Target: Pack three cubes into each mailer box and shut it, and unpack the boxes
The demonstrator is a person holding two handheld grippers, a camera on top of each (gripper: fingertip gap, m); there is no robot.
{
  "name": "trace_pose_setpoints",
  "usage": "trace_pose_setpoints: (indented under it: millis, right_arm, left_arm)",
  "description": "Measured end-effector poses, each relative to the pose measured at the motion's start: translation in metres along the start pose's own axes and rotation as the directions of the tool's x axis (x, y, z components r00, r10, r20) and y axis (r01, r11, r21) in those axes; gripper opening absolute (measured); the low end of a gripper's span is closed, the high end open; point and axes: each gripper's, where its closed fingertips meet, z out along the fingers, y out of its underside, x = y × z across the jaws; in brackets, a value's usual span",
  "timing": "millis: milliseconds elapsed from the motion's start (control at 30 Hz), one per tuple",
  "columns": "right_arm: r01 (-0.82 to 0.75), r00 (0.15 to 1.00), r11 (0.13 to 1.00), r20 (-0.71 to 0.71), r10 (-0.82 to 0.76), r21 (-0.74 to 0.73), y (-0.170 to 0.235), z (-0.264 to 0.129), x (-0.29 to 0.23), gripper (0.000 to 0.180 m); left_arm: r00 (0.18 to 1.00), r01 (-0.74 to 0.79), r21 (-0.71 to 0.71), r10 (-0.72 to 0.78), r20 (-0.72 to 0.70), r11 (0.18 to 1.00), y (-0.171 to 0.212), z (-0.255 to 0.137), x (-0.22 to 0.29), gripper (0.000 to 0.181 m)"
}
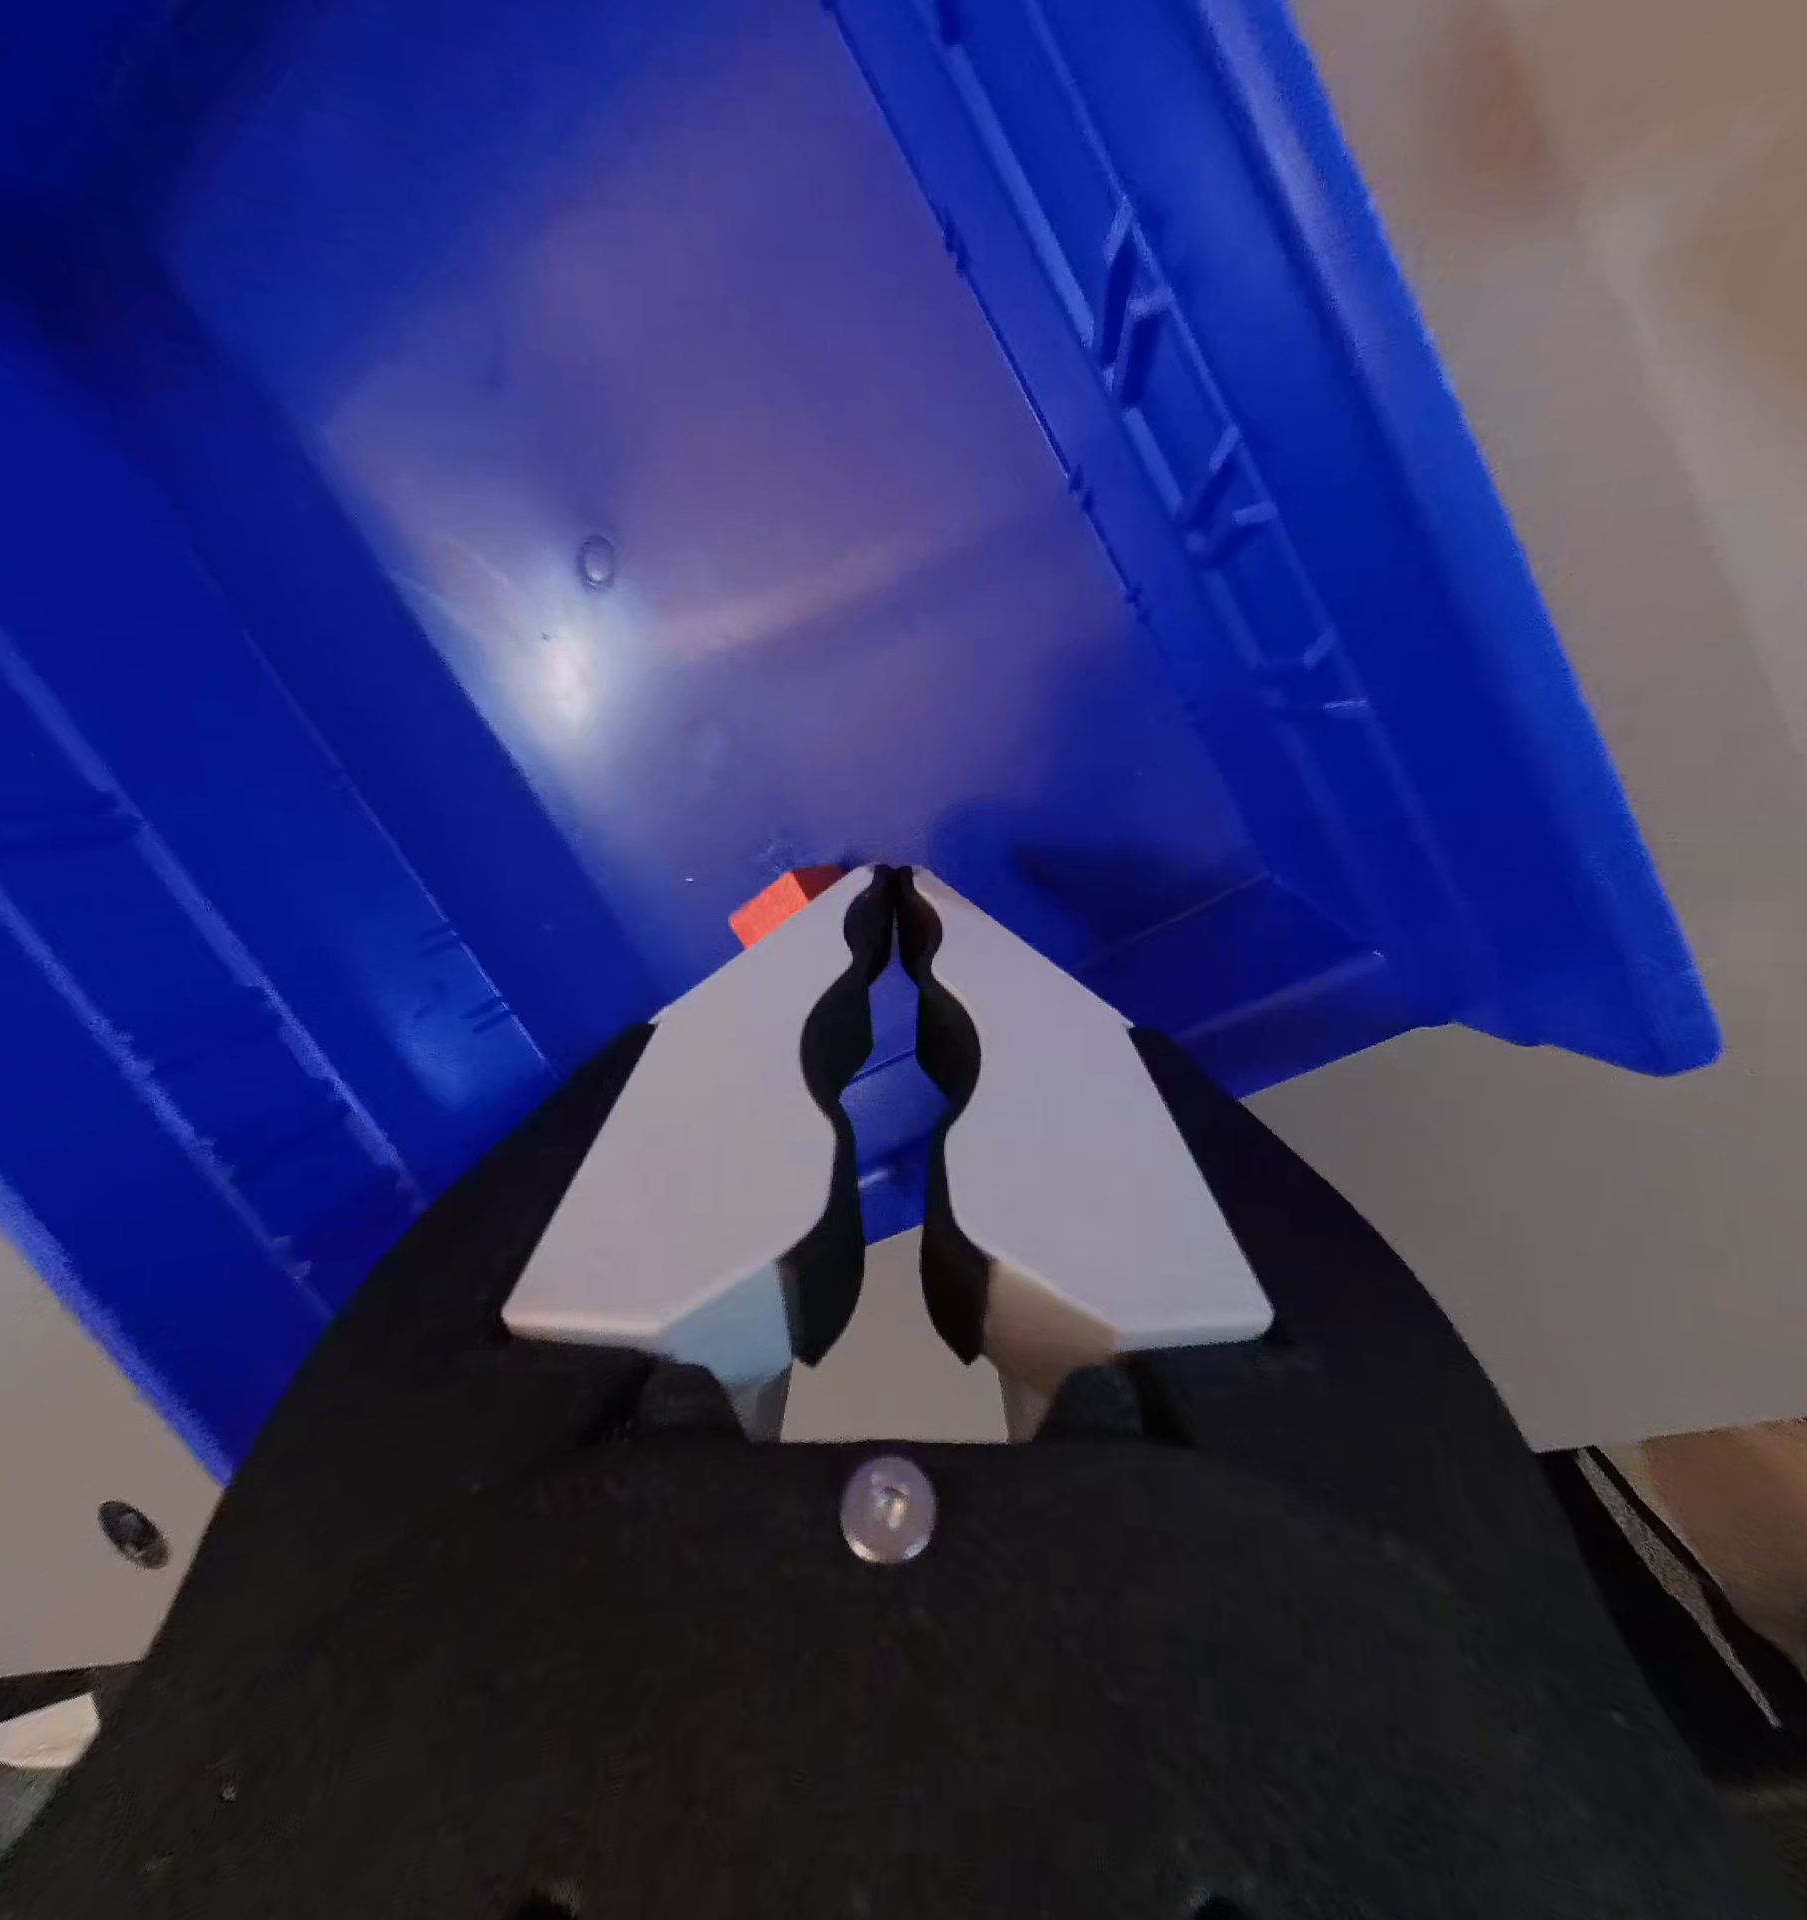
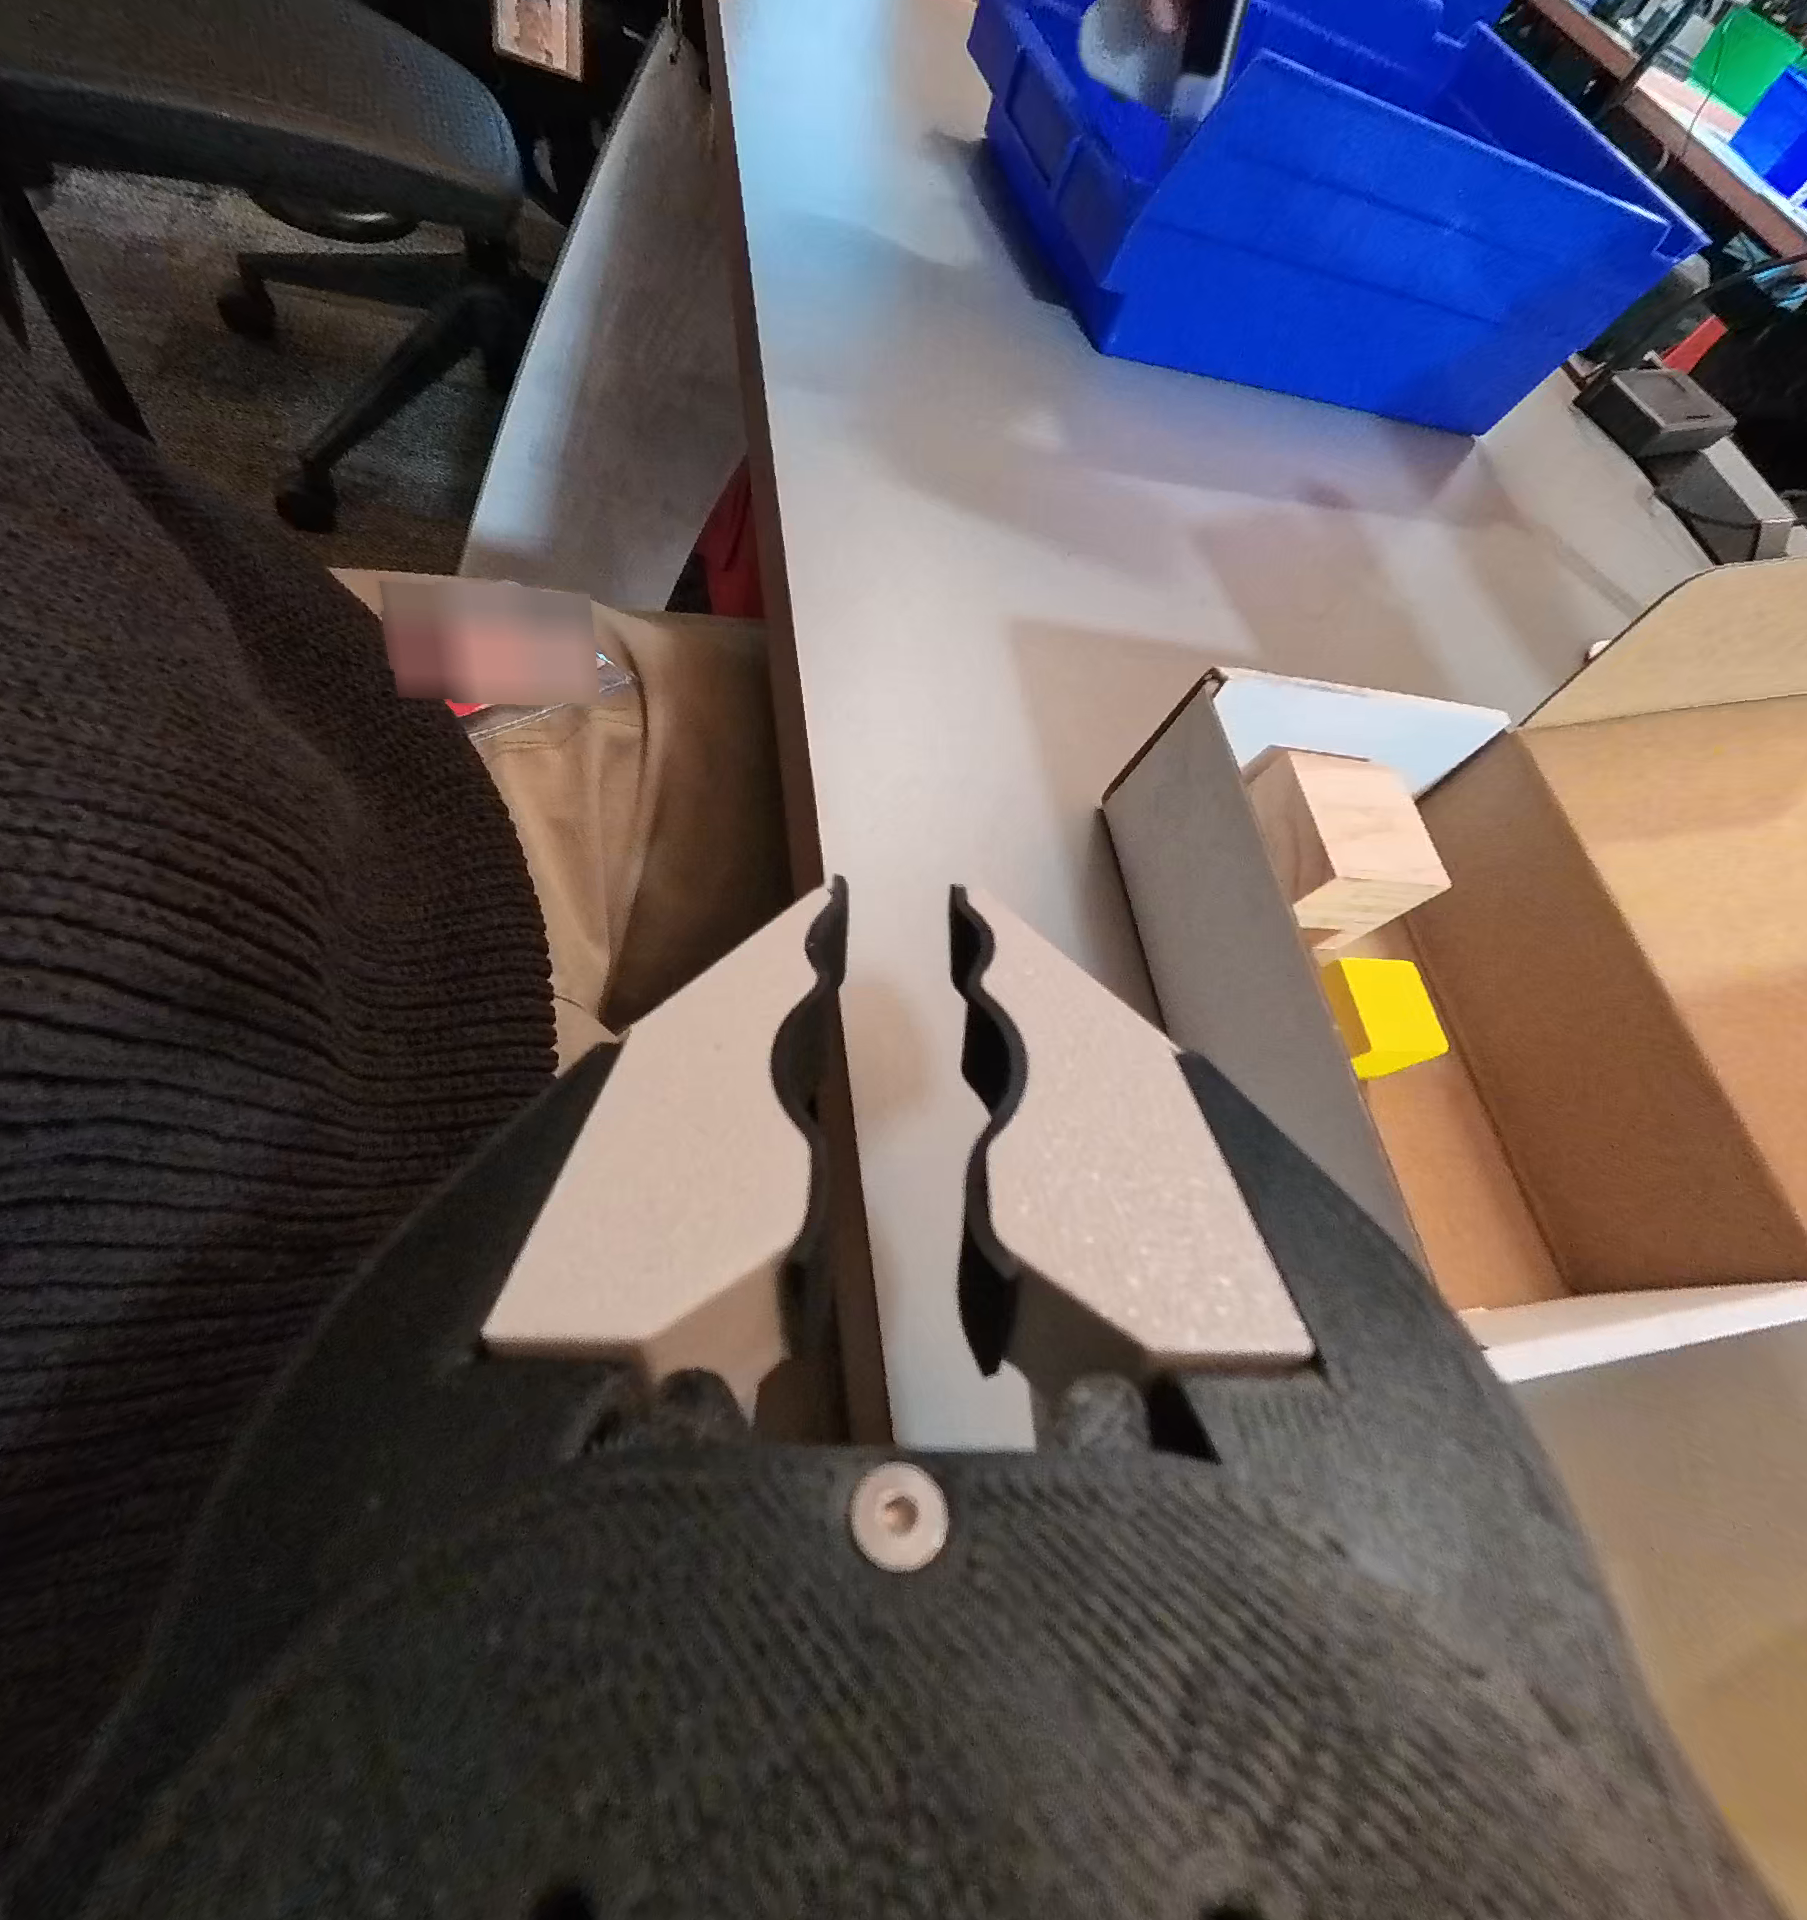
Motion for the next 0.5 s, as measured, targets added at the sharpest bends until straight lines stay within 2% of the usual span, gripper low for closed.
trace_pose_setpoints:
  millis: [200, 267, 300, 400, 500]
  right_arm:
    - [0.005, 1.000, 1.000, 0.000, -0.005, -0.001, 0.000, -0.001, -0.001, 0.019]
    - [0.009, 1.000, 1.000, 0.001, -0.009, 0.002, 0.000, -0.002, -0.001, 0.018]
    - [0.012, 1.000, 1.000, 0.002, -0.012, 0.003, -0.001, -0.002, -0.002, 0.018]
    - [0.026, 1.000, 1.000, 0.005, -0.026, 0.004, -0.002, -0.003, -0.004, 0.019]
    - [0.046, 0.999, 0.999, -0.004, -0.046, -0.001, -0.002, -0.003, -0.004, 0.018]
  left_arm:
    - [0.996, -0.026, 0.102, 0.017, 0.083, 0.994, -0.021, -0.036, -0.013, 0.000]
    - [0.989, -0.062, 0.094, 0.049, 0.139, 0.994, -0.021, -0.042, -0.020, 0.000]
    - [0.987, -0.073, 0.065, 0.063, 0.150, 0.995, -0.018, -0.040, -0.023, 0.005]
    - [0.996, -0.011, -0.095, 0.019, 0.088, 0.995, 0.007, -0.018, -0.021, 0.044]
    - [0.990, 0.118, -0.153, -0.104, 0.097, 0.981, 0.019, 0.002, -0.034, 0.054]
